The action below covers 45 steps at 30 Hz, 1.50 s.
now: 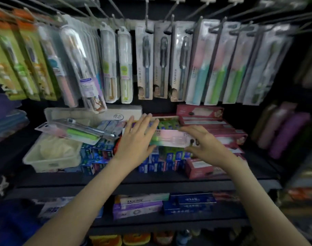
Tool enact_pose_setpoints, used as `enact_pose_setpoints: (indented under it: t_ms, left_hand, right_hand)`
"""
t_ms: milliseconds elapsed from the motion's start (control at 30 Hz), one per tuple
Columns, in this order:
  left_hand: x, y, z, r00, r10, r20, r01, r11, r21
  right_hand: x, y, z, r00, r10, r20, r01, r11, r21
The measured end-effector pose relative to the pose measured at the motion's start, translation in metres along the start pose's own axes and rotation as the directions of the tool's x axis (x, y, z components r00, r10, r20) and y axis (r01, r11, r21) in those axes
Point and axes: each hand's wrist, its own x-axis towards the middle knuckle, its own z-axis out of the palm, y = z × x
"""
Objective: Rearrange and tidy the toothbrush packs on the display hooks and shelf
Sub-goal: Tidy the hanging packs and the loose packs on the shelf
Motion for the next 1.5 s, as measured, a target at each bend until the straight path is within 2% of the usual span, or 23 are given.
enact_pose_setpoints:
  t_ms: [133,200,233,300,333,367,433,500,600,700,800,867,967,1033,1067,1133,1200,1300,1400,1500]
  left_hand:
    - [0.012,0.019,-0.001,0.989,0.14,0.038,-0.137,0.987,-0.079]
    - [0.012,0.026,-0.003,0.994,0.107,0.004,-0.106,0.992,-0.064]
    - [0.011,0.028,-0.004,0.997,0.073,-0.018,-0.074,0.995,-0.067]
    - [0.008,0.033,-0.003,0.998,-0.008,-0.056,0.003,0.996,-0.088]
    - [0.008,0.036,-0.003,0.997,-0.048,-0.067,0.041,0.994,-0.104]
    - [0.007,0.038,-0.004,0.994,-0.082,-0.075,0.073,0.99,-0.123]
    - [0.007,0.045,-0.008,0.99,-0.116,-0.084,0.101,0.981,-0.167]
    - [0.007,0.051,-0.011,0.99,-0.12,-0.075,0.101,0.969,-0.224]
    - [0.01,0.06,-0.018,0.988,-0.15,-0.047,0.124,0.928,-0.352]
    - [0.022,0.07,-0.023,0.985,-0.159,0.062,0.163,0.771,-0.616]
    - [0.042,0.085,-0.029,0.996,-0.073,0.06,0.093,0.649,-0.755]
    - [0.054,0.092,-0.033,0.999,-0.012,0.049,0.046,0.621,-0.783]
    - [0.071,0.099,-0.036,0.993,0.102,0.061,-0.022,0.667,-0.745]
    - [0.088,0.099,-0.032,0.994,0.1,0.048,-0.039,0.723,-0.69]
    - [0.099,0.097,-0.03,0.998,0.064,0.013,-0.04,0.753,-0.657]
    - [0.124,0.091,-0.023,0.995,-0.034,-0.094,-0.025,0.824,-0.565]
    - [0.151,0.084,-0.019,0.979,-0.104,-0.177,0.012,0.889,-0.457]
    - [0.185,0.079,-0.016,0.961,-0.117,-0.251,0.028,0.943,-0.332]
    - [0.207,0.078,-0.01,0.951,-0.093,-0.294,0.031,0.978,-0.209]
    - [0.217,0.081,-0.004,0.956,-0.123,-0.266,0.07,0.977,-0.201]
  right_hand:
    - [-0.021,0.011,-0.017,0.993,-0.079,-0.091,0.068,0.99,-0.12]
    - [-0.025,0.015,-0.016,0.951,-0.088,-0.297,0.015,0.971,-0.238]
    - [-0.025,0.012,-0.017,0.903,-0.027,-0.429,-0.076,0.972,-0.221]
    - [-0.023,-0.001,-0.015,0.77,0.186,-0.61,-0.188,0.98,0.062]
    - [-0.022,-0.011,-0.013,0.731,0.303,-0.612,-0.184,0.951,0.25]
    - [-0.019,-0.019,-0.009,0.74,0.393,-0.546,-0.174,0.896,0.409]
    - [-0.012,-0.034,0.004,0.847,0.421,-0.325,-0.175,0.798,0.577]
    - [-0.003,-0.045,0.018,0.894,0.393,-0.214,-0.152,0.717,0.68]
    - [0.008,-0.05,0.021,0.868,0.444,-0.221,-0.09,0.58,0.81]
    - [0.017,-0.048,0.013,0.827,0.499,-0.257,-0.044,0.514,0.857]
    - [0.021,-0.036,-0.003,0.798,0.472,-0.375,0.045,0.573,0.818]
    - [0.021,-0.023,-0.018,0.776,0.443,-0.45,0.062,0.656,0.753]
    - [0.02,0.0,-0.047,0.78,0.368,-0.506,-0.027,0.828,0.561]
    - [0.02,0.014,-0.07,0.761,0.281,-0.585,-0.1,0.941,0.322]
    - [0.021,0.022,-0.083,0.743,0.24,-0.625,-0.12,0.966,0.228]
    - [0.024,0.038,-0.109,0.724,0.225,-0.653,-0.174,0.974,0.142]
    - [0.03,0.053,-0.128,0.735,0.234,-0.637,-0.234,0.968,0.085]
    - [0.04,0.067,-0.146,0.755,0.181,-0.63,-0.252,0.968,-0.024]
    - [0.052,0.068,-0.155,0.746,0.176,-0.642,-0.242,0.97,-0.016]
    - [0.069,0.067,-0.159,0.71,0.213,-0.671,-0.256,0.966,0.036]
